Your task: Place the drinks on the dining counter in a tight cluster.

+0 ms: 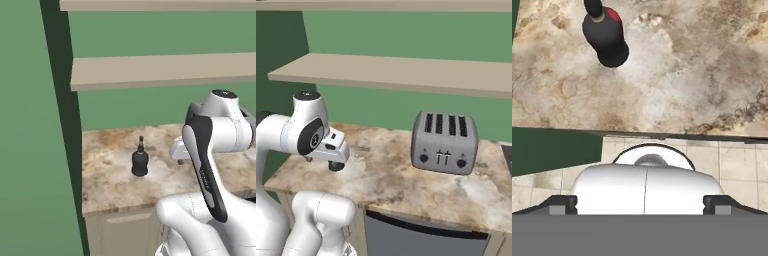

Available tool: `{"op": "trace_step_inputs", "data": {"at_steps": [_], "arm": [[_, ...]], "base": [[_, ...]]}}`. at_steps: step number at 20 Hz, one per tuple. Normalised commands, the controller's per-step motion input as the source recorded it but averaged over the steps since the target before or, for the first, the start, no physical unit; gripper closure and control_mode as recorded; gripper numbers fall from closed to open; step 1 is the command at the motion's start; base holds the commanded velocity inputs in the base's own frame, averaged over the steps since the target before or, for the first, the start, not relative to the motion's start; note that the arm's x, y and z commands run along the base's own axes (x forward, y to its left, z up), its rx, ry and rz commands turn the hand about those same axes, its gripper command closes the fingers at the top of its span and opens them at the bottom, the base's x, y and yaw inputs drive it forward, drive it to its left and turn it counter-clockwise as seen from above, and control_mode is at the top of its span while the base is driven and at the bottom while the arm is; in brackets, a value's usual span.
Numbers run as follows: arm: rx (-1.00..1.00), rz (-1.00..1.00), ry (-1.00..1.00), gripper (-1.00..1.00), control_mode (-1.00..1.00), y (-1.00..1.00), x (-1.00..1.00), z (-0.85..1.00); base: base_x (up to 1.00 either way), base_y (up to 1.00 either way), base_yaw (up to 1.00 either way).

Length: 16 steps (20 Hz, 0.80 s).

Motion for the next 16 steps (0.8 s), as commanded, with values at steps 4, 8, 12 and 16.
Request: {"op": "trace_step_inputs", "data": {"at_steps": [4,8,12,16], "arm": [[0.0,0.0,0.0,-1.0,1.0,0.0,0.0,0.0],[0.0,0.0,0.0,-1.0,1.0,0.0,0.0,0.0],[0.0,0.0,0.0,-1.0,1.0,0.0,0.0,0.0],[0.0,0.0,0.0,-1.0,1.0,0.0,0.0,0.0]], "base": [[0.21,-0.01,0.04],[0.51,0.18,0.0],[0.45,0.44,0.0],[0.04,0.12,0.01]]}}
